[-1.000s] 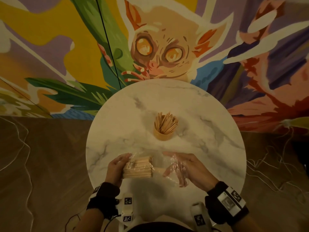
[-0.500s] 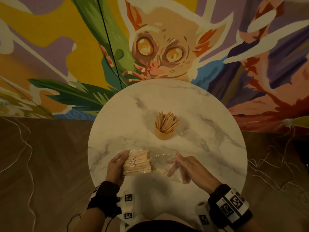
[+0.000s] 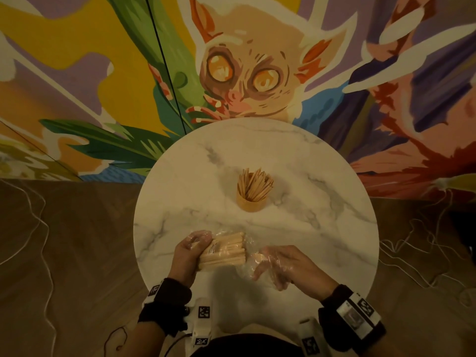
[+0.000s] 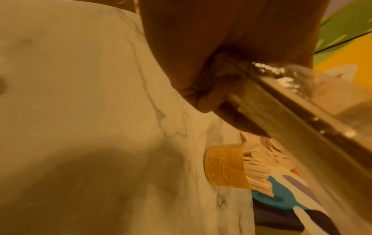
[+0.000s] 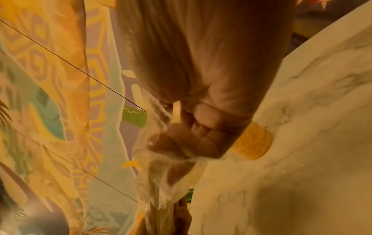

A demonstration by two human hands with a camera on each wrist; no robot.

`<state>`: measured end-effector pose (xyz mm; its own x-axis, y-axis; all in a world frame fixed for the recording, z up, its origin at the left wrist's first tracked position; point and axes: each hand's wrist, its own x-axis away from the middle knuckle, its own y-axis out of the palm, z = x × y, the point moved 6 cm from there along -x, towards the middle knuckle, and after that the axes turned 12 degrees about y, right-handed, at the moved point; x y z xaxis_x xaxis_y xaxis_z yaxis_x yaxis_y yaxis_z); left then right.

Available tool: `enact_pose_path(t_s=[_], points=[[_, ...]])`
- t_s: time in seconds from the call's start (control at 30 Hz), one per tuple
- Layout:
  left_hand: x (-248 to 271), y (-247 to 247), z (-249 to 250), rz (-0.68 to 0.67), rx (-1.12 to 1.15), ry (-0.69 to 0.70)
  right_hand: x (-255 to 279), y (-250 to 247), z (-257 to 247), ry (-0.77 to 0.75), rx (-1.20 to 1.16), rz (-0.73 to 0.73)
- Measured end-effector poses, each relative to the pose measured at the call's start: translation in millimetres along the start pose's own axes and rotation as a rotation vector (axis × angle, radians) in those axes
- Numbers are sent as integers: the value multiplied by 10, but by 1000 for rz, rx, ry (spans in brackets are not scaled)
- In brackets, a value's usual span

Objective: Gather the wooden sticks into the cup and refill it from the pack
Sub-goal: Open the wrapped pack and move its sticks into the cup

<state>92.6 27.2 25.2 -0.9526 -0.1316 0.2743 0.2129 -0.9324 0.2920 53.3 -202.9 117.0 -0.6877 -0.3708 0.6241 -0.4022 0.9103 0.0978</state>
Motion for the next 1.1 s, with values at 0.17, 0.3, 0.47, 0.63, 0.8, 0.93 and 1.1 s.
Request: enact_pose_path(t_s=[0.17,0.3,0.47,0.63,0.8,0.93,1.1], points=[[24,190,129,-143,-50,47,-65,-99,94,-58,-86,125],[-21,170,186,-171,-124,32,-61,-243,73,-133,-242,316],[17,253,261,-188,-187,121,-110,-195,59,-120,-194,332],[103,359,264,-159,-116,115,-186,-179,118,-86,-82,321],[100,338,288,-38,-38,50,-123,-293,82,-144,-166,353],[106,366,242,-29,43,-4,-140,-276,90,-122,-285,294],[217,487,211,-254,-117,-73,-164,-233,102,-107,-195,238]])
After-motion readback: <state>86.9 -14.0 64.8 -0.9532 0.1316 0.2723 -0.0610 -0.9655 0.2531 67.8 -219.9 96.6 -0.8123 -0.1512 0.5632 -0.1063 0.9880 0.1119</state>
